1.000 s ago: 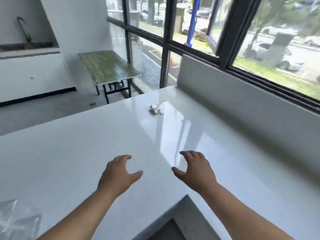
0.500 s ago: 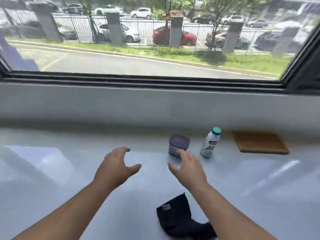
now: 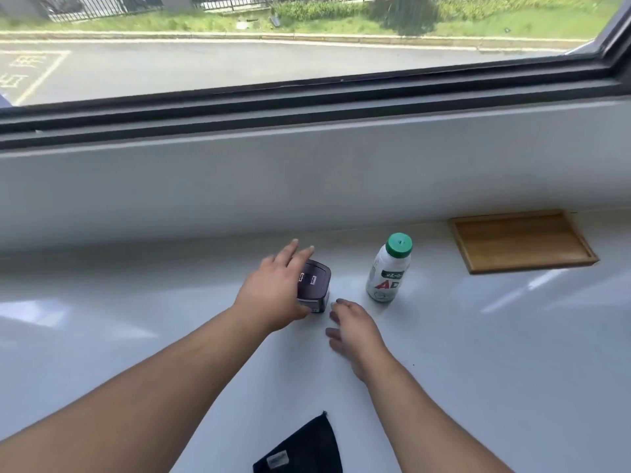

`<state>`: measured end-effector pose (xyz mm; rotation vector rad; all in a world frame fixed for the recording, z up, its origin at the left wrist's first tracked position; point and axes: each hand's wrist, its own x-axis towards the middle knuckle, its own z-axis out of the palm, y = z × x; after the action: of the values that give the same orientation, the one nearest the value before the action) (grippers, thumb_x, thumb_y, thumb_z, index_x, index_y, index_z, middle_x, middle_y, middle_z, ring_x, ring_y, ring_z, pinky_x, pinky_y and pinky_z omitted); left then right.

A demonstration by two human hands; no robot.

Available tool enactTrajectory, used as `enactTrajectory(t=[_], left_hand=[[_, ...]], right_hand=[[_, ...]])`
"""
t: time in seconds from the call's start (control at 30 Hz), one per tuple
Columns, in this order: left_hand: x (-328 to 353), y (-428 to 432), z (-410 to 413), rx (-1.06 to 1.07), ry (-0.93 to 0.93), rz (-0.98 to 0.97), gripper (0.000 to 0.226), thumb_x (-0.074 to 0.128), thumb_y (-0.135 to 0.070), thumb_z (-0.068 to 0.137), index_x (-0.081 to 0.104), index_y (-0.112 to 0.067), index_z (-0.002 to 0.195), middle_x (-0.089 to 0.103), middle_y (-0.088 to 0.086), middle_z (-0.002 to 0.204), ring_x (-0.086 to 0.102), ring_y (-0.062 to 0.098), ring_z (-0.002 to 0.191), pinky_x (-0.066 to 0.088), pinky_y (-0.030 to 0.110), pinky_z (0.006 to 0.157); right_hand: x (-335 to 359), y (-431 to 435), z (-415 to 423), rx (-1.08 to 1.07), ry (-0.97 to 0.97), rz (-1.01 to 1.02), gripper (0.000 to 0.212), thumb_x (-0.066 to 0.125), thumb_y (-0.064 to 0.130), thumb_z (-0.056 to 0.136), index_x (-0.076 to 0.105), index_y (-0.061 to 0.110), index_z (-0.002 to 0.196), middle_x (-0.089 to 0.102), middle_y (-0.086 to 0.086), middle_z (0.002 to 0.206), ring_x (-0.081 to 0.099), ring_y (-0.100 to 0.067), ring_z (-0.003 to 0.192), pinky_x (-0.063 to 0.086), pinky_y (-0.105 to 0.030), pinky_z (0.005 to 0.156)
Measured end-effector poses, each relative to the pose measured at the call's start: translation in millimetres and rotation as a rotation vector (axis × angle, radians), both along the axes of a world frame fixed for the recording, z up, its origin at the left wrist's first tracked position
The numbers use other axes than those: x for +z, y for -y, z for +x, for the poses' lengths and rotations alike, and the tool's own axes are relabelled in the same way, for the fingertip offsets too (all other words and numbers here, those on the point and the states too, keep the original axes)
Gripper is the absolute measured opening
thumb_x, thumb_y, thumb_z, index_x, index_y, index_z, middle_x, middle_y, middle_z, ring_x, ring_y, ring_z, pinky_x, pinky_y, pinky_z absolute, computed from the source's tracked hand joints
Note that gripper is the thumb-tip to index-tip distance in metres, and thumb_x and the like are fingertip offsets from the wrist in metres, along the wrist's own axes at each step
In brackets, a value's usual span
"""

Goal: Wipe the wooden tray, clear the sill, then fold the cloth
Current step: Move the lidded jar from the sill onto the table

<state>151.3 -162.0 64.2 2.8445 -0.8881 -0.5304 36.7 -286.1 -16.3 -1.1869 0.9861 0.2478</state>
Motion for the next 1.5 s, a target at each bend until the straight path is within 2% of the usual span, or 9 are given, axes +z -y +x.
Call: enactTrajectory(t=[0.17,0.33,0.47,0.63,0.8,0.9,1.2,1.33,1.5], left_hand=[[-8,11,14,-0.081,0.026,0.086,0.083,0.079,-0.035,0.08,0.04,-0.034,0.154,0.053,-0.006,0.15,0.048,0.029,0.13,0.054,0.042,0.096],[6,-46,1,0.118,0.005,0.016,0.08,0.078,-0.047,0.075,0.047,-0.034,0.147,0.059,-0.007,0.141,0.051,0.026,0.123,0.054,0.039,0.091],[20,-135,-20,0.315,-0.033,-0.038,0.083,0.075,-0.058,0.07,0.048,-0.035,0.145,0.059,-0.007,0.137,0.053,0.024,0.119,0.056,0.041,0.09],[36,-290,-69,0.524,0.044,-0.063,0.083,0.073,-0.072,0.071,0.05,-0.036,0.142,0.059,-0.009,0.132,0.052,0.023,0.114,0.055,0.039,0.089],[43,-464,-153,0.786,0.098,-0.051,0.076,0.073,-0.059,0.075,0.05,-0.033,0.143,0.06,-0.004,0.132,0.053,0.028,0.114,0.052,0.039,0.089],[45,-566,-222,0.969,0.101,-0.05,0.082,0.073,-0.068,0.075,0.05,-0.031,0.145,0.059,-0.002,0.133,0.053,0.029,0.116,0.053,0.042,0.094],[39,-799,-451,1.447,0.063,-0.014,0.084,0.074,-0.071,0.074,0.051,-0.031,0.144,0.06,-0.001,0.133,0.056,0.028,0.118,0.055,0.042,0.093],[32,-860,-518,1.573,0.055,-0.013,0.087,0.077,-0.07,0.071,0.051,-0.031,0.144,0.06,-0.001,0.132,0.056,0.028,0.118,0.056,0.042,0.092],[12,-900,-564,1.68,0.028,-0.046,0.081,0.079,-0.058,0.076,0.05,-0.029,0.146,0.057,0.0,0.136,0.055,0.029,0.121,0.057,0.043,0.094]], right_hand=[[0,-7,12,-0.01,0.041,0.099,0.016,0.056,0.035,0.095,0.067,0.034,0.105,0.07,0.005,0.115,0.067,-0.024,0.089,0.051,-0.032,0.073],[17,-39,15,0.051,0.063,0.077,0.032,0.057,0.033,0.098,0.06,0.037,0.13,0.07,0.005,0.121,0.071,-0.024,0.101,0.057,-0.036,0.08],[31,-101,16,0.195,0.072,0.054,0.032,0.058,0.031,0.101,0.059,0.037,0.132,0.066,0.009,0.121,0.072,-0.025,0.107,0.059,-0.041,0.092],[53,-242,12,0.453,0.06,0.101,0.029,0.062,0.034,0.1,0.065,0.031,0.129,0.068,0.005,0.128,0.073,-0.029,0.106,0.06,-0.044,0.094],[73,-418,-24,0.734,0.033,0.166,0.072,0.072,0.047,0.06,0.067,0.029,0.13,0.068,0.001,0.129,0.073,-0.032,0.11,0.06,-0.045,0.094],[78,-524,-62,0.936,0.024,0.176,0.074,0.071,0.049,0.051,0.072,0.035,0.123,0.072,0.002,0.125,0.075,-0.031,0.107,0.061,-0.043,0.089],[66,-798,-221,1.453,-0.055,0.181,0.067,0.068,0.046,0.067,0.068,0.034,0.133,0.065,0.002,0.135,0.07,-0.031,0.115,0.059,-0.044,0.098],[55,-873,-281,1.591,-0.06,0.172,0.044,0.062,0.034,0.093,0.065,0.037,0.137,0.06,0.004,0.139,0.067,-0.029,0.116,0.058,-0.044,0.099],[44,-926,-323,1.68,-0.07,0.1,0.042,0.062,0.03,0.095,0.063,0.039,0.136,0.061,0.007,0.134,0.067,-0.028,0.114,0.058,-0.044,0.099]])
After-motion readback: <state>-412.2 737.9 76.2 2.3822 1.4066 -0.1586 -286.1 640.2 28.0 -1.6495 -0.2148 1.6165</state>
